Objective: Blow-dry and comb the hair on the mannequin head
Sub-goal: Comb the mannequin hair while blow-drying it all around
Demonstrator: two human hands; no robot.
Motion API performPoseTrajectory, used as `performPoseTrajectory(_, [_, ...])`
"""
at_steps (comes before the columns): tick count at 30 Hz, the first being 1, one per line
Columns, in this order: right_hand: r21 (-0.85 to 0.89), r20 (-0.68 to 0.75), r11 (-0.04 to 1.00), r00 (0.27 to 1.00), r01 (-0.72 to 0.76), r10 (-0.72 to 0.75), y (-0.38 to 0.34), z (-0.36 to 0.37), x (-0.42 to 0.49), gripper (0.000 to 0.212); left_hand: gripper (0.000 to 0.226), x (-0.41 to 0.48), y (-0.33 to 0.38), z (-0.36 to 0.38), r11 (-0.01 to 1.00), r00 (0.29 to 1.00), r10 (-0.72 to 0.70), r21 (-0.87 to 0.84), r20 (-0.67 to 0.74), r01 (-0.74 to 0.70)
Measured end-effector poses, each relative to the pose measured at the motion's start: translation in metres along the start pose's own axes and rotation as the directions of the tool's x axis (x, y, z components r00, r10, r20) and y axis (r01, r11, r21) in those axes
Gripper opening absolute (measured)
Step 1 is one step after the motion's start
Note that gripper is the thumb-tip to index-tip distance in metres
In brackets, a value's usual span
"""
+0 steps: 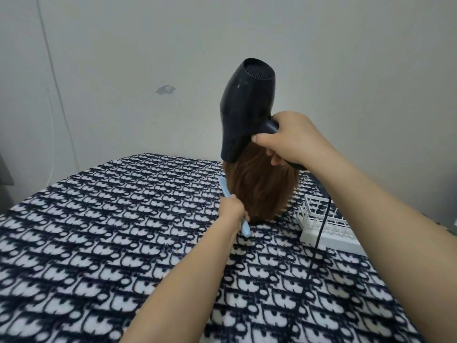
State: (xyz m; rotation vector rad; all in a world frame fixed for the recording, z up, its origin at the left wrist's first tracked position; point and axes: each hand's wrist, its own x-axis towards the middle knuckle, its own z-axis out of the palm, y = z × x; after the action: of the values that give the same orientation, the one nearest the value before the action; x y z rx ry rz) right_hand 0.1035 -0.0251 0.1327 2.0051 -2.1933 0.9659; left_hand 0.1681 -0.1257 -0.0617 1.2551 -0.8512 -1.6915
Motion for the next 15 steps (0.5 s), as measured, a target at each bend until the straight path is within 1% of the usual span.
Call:
performPoseTrajectory(2, [-0.027,0.017,1.000,1.000,0.005,-0.005,0.000,0.003,-0.002,0.018,0.023,-0.001,-0.002,-0.002,0.996,0.997,-0.076,-0.041,0.015,0.077])
performPoseTrajectory(4, [-0.109,-0.006,0.994,1.000,0.028,-0.028,-0.001,0.005,-0.004,0.016,0.027,-0.002,-0.007,-0.004,0.990,0.991,-0.131,-0.053,0.015,0.131])
performPoseTrajectory(5, [-0.110,0.002,0.993,0.999,0.032,-0.032,-0.002,0.006,-0.006,0.015,0.029,-0.003,-0.009,-0.005,0.988,0.990,-0.140,-0.060,0.012,0.140])
performPoseTrajectory(7, [-0.051,0.048,0.998,0.998,0.030,-0.027,-0.003,0.007,-0.008,0.013,0.029,-0.003,-0.009,-0.008,0.987,0.990,-0.143,-0.079,-0.002,0.142])
performPoseTrajectory(10, [-0.111,0.039,0.992,0.998,0.060,-0.056,-0.008,0.008,-0.011,0.019,0.030,-0.001,-0.007,-0.014,0.985,0.989,-0.146,-0.098,-0.035,0.142])
performPoseTrajectory(12, [-0.063,0.066,0.997,0.997,0.052,-0.048,-0.010,0.009,-0.014,0.019,0.033,0.000,-0.006,-0.018,0.980,0.987,-0.158,-0.123,-0.016,0.155])
performPoseTrajectory(13, [-0.069,0.064,0.996,0.997,0.053,-0.048,-0.012,0.009,-0.015,0.019,0.035,0.000,-0.007,-0.020,0.976,0.985,-0.170,-0.136,-0.009,0.168])
performPoseTrajectory(15, [-0.125,0.034,0.990,0.997,0.066,-0.062,-0.014,0.009,-0.017,0.022,0.039,0.000,-0.008,-0.026,0.968,0.977,-0.211,-0.144,-0.025,0.206])
